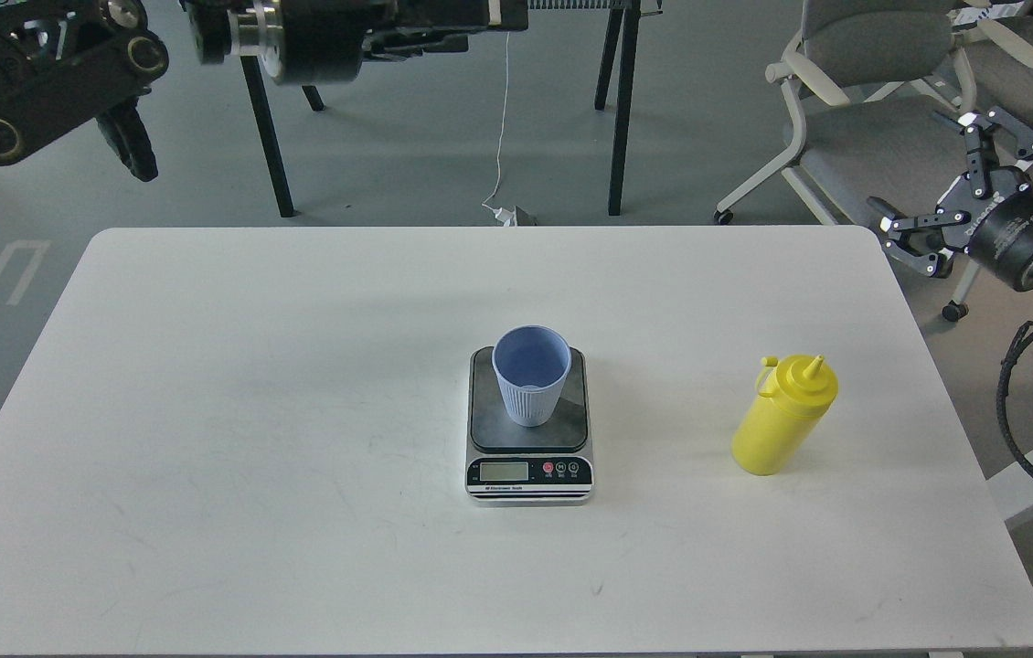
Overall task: Pour seasoning into cup on scale with both arms
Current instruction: 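Open the left gripper and withdraw it up from the cup, then move the right gripper toward the yellow squeeze bottle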
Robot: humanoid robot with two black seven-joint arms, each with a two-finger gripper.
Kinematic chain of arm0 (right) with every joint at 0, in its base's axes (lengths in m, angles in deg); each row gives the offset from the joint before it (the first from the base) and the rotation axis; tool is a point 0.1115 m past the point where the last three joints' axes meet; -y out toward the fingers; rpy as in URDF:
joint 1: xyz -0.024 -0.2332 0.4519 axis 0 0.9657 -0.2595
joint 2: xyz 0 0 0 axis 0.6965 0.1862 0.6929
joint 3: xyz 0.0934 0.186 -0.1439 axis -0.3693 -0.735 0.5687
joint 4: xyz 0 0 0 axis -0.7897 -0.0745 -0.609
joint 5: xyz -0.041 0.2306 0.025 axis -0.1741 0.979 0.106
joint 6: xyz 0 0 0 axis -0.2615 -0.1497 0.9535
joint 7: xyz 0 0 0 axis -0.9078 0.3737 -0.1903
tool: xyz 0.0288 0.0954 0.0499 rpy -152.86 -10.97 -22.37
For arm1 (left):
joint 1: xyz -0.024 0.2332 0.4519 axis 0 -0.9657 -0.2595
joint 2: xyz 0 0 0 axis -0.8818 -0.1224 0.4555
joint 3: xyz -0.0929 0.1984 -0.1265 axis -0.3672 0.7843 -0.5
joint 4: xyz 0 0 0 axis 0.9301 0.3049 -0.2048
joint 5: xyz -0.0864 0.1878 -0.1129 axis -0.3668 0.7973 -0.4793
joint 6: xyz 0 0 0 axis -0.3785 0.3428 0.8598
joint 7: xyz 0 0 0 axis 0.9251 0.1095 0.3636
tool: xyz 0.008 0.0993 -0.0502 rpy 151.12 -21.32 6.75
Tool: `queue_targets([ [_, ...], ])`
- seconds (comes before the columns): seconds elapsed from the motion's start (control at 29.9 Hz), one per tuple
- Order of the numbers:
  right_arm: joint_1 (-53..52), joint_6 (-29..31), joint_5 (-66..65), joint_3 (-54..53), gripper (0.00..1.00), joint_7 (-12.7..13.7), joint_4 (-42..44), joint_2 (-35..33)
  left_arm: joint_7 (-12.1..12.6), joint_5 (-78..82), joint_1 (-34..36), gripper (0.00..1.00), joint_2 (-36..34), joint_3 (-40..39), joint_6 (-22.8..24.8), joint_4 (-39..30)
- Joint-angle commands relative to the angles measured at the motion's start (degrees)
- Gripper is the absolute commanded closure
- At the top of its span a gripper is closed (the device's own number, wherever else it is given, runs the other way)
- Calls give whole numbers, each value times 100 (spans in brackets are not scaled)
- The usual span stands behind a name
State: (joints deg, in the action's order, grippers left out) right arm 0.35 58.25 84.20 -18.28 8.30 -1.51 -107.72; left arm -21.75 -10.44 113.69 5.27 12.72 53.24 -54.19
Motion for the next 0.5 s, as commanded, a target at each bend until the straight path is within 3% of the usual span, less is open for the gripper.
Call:
queue_targets([
  [0.0,286,0,767,-319,1,-134,-643,-771,0,-501,-284,1,-425,-283,0,6],
  [0.17,796,0,2456,-355,1,-450,-758,-1580,0,-581,-530,1,-584,-319,0,6],
  [0.33,1771,0,3082,-355,1,-1197,-679,-1950,0,-564,-689,1,-664,-301,0,6],
  [0.47,2526,0,3101,-329,1,-1295,-714,-2030,0,-520,-838,1,-734,-292,0,6],
])
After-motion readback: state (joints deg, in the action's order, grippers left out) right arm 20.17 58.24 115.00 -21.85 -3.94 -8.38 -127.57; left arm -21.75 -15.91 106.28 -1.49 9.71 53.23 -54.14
